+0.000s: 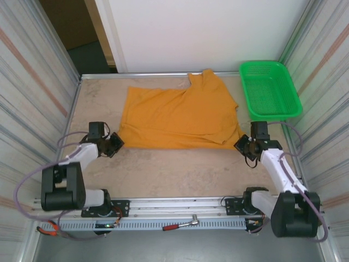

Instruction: Fold the inside-out t-shirt

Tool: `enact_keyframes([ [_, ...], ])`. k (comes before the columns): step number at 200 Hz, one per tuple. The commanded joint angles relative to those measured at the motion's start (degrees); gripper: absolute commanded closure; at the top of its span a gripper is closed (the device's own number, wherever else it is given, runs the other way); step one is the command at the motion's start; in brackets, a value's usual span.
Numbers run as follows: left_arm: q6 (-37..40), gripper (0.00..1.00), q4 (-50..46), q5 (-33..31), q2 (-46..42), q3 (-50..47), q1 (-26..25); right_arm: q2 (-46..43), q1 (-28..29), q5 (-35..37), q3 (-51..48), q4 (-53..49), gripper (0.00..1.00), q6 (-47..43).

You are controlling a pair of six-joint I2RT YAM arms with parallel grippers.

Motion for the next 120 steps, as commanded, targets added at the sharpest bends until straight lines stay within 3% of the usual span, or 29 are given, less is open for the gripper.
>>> enact_keyframes([
  [1,-2.62,1.00,-6.16,-2.87,-7.05,-2.85,1.69,-4.74,-1.51,1.81,-0.42,-8.62,1.00,2.75],
  [39,-4.17,1.00,-10.24,-3.98,-14.16,-6.51,2.36,-8.67,-2.60,1.06,-3.66,-11.44,1.00,4.71],
  [42,-4.20,1.00,-10.29,-3.97,-14.37,-6.74,2.44,-8.88,-2.59,0.76,-3.95,-11.42,0.93,4.81],
  [51,-3.87,0.85,-11.24,-4.18,-14.58,-6.86,2.70,-9.20,-2.54,0.11,-4.02,-11.47,0.74,4.91],
  [59,-3.44,0.69,-12.12,-4.18,-14.52,-6.65,2.92,-9.49,-2.18,-0.33,-3.65,-11.60,0.64,4.77],
  [76,-2.86,0.47,-14.00,-4.26,-14.96,-5.60,2.89,-10.21,-0.92,-0.60,-1.70,-12.32,0.62,3.53],
  [99,-2.09,0.36,-15.76,-5.55,-17.25,-3.33,2.89,-8.21,2.39,-1.56,2.46,-13.48,0.61,0.44],
  [120,-0.75,0.32,-16.89,-5.83,-18.10,0.16,2.89,-4.42,7.76,-0.81,5.58,-14.14,0.58,-1.03],
])
